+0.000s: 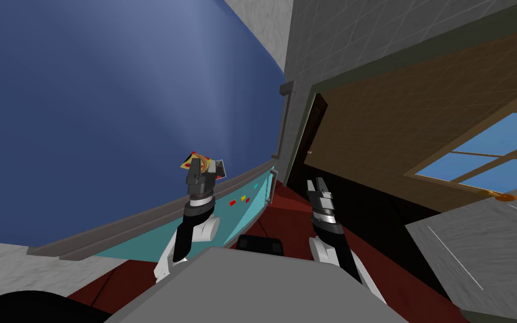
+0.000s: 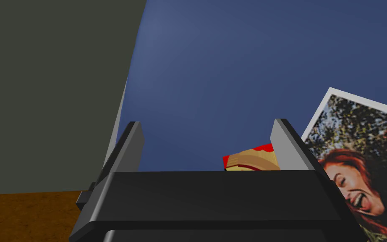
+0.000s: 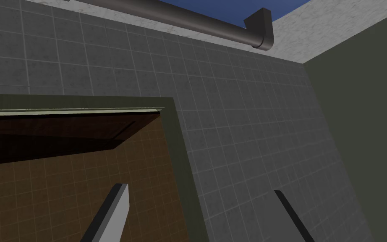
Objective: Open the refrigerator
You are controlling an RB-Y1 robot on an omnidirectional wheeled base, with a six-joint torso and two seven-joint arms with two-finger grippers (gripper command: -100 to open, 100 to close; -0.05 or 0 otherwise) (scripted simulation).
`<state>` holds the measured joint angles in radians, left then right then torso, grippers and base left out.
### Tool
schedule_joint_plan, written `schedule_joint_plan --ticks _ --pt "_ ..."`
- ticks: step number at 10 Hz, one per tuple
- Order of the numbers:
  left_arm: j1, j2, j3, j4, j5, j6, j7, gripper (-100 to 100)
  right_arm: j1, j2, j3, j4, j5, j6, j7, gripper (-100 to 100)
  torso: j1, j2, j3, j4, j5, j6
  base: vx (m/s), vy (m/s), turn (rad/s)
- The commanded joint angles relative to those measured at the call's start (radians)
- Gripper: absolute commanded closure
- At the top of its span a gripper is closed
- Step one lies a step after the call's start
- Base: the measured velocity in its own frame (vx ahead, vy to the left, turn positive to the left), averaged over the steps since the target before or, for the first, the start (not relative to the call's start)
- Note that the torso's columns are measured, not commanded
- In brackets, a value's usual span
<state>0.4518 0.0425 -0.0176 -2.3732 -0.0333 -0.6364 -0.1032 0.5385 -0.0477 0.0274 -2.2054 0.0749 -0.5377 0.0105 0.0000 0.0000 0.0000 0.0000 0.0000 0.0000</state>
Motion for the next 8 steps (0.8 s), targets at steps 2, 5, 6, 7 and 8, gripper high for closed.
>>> schedule_joint_plan --ticks 2,5,6,7,8 --pt "0.0 0.0 0.0 0.0 0.0 0.0 0.0 0 0.0 0.0 0.0 0.0 0.0 0.0 0.0 0 0.0 0.104 -0.209 0.105 0.0 0.0 0.0 0.0 0.0" --pt "0.0 0.0 0.0 0.0 0.0 0.0 0.0 0 0.0 0.0 0.0 0.0 0.0 0.0 0.0 0 0.0 0.322 -0.644 0.322 0.0 0.0 0.0 0.0 0.0" --pt "0.0 0.0 0.0 0.0 0.0 0.0 0.0 0 0.0 0.0 0.0 0.0 0.0 0.0 0.0 0 0.0 0.396 -0.792 0.396 0.0 0.0 0.0 0.0 0.0" --pt "0.0 0.0 0.0 0.0 0.0 0.0 0.0 0 0.0 0.0 0.0 0.0 0.0 0.0 0.0 0 0.0 0.47 -0.939 0.47 0.0 0.0 0.0 0.0 0.0" --pt "0.0 0.0 0.0 0.0 0.0 0.0 0.0 0 0.0 0.0 0.0 0.0 0.0 0.0 0.0 0 0.0 0.544 -1.087 0.544 0.0 0.0 0.0 0.0 0.0"
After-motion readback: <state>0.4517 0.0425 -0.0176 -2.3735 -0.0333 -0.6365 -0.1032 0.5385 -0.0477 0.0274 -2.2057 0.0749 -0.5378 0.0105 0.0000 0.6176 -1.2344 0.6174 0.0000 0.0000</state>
